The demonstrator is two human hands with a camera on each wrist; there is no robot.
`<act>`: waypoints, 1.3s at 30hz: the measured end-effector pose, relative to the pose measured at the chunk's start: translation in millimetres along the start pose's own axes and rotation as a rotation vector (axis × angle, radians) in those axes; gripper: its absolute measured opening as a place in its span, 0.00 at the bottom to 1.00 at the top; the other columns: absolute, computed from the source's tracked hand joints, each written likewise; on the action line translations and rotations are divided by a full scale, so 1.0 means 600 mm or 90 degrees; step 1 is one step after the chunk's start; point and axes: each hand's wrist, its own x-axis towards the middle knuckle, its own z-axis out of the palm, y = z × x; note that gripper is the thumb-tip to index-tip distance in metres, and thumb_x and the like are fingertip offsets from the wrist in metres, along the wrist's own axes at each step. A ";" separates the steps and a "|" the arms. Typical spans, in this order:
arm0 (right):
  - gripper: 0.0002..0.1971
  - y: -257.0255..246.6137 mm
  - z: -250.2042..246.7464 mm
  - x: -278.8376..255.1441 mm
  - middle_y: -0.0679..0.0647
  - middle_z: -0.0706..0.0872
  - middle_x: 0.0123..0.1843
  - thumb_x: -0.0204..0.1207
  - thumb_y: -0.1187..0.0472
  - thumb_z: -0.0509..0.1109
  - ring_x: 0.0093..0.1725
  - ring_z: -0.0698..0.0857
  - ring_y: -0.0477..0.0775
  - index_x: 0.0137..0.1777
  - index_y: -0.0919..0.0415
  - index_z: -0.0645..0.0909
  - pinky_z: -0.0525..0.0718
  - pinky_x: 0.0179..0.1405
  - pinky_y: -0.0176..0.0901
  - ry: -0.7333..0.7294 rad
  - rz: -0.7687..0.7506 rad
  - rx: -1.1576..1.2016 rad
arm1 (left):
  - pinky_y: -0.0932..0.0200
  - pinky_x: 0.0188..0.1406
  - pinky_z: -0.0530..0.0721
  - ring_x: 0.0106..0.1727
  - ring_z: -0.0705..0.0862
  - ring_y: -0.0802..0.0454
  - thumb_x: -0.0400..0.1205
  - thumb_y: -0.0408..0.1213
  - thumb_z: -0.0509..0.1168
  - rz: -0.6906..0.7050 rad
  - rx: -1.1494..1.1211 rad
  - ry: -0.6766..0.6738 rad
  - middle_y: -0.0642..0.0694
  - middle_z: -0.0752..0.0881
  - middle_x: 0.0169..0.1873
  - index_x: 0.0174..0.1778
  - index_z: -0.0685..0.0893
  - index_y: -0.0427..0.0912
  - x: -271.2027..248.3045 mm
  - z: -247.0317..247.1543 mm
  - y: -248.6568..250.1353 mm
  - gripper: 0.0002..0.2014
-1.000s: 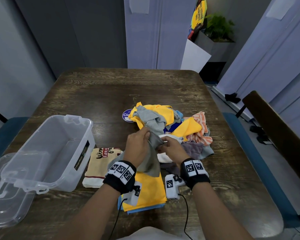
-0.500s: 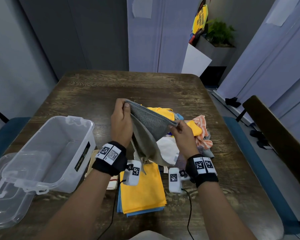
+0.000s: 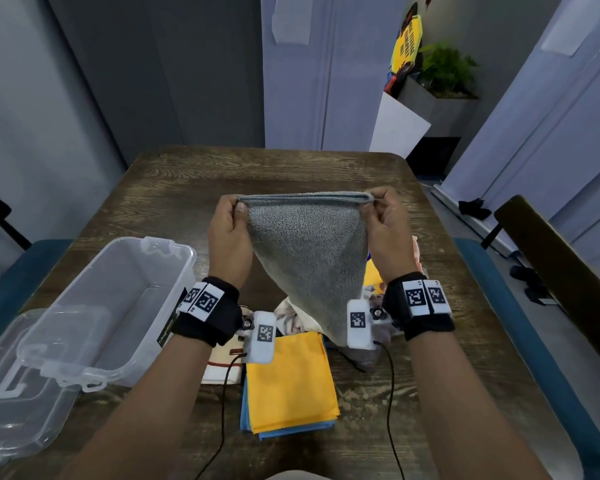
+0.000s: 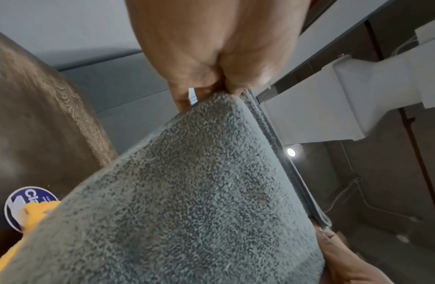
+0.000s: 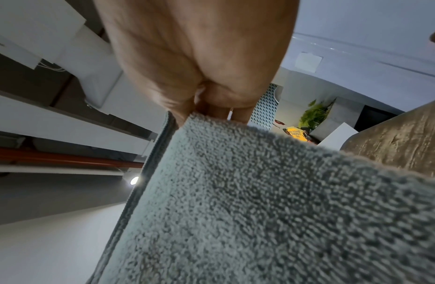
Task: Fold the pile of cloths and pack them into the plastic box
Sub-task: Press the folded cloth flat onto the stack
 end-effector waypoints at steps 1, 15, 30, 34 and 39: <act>0.02 0.002 0.003 -0.001 0.69 0.84 0.48 0.86 0.59 0.63 0.46 0.79 0.54 0.52 0.53 0.77 0.76 0.47 0.52 -0.004 0.011 0.015 | 0.55 0.49 0.75 0.44 0.75 0.59 0.91 0.38 0.54 -0.012 -0.009 0.007 0.51 0.80 0.42 0.51 0.78 0.42 0.000 0.003 0.003 0.09; 0.18 0.018 0.050 -0.059 0.61 0.91 0.57 0.91 0.53 0.58 0.55 0.90 0.56 0.62 0.67 0.81 0.87 0.53 0.49 -0.215 0.308 0.219 | 0.50 0.77 0.73 0.76 0.75 0.53 0.87 0.44 0.62 0.092 0.158 -0.289 0.48 0.82 0.69 0.73 0.82 0.46 -0.026 0.056 0.015 0.18; 0.10 0.089 0.038 -0.104 0.54 0.91 0.56 0.82 0.58 0.73 0.55 0.90 0.56 0.61 0.57 0.84 0.89 0.54 0.62 -0.412 0.179 -0.099 | 0.70 0.30 0.72 0.31 0.73 0.65 0.87 0.46 0.65 0.128 0.149 -0.070 0.56 0.76 0.33 0.46 0.75 0.44 0.059 0.027 0.062 0.10; 0.08 0.160 0.036 -0.147 0.56 0.89 0.41 0.84 0.57 0.70 0.42 0.88 0.55 0.43 0.57 0.84 0.84 0.43 0.55 -0.433 0.251 -0.167 | 0.71 0.30 0.68 0.30 0.71 0.66 0.87 0.43 0.66 0.110 0.157 0.013 0.58 0.73 0.32 0.46 0.76 0.39 0.112 0.002 0.062 0.11; 0.12 0.193 0.026 -0.189 0.71 0.86 0.57 0.86 0.60 0.67 0.55 0.87 0.71 0.59 0.70 0.82 0.86 0.50 0.47 -0.455 0.383 -0.118 | 0.72 0.29 0.68 0.29 0.71 0.66 0.86 0.44 0.67 0.069 0.175 0.037 0.56 0.75 0.31 0.45 0.78 0.40 0.130 -0.010 0.030 0.11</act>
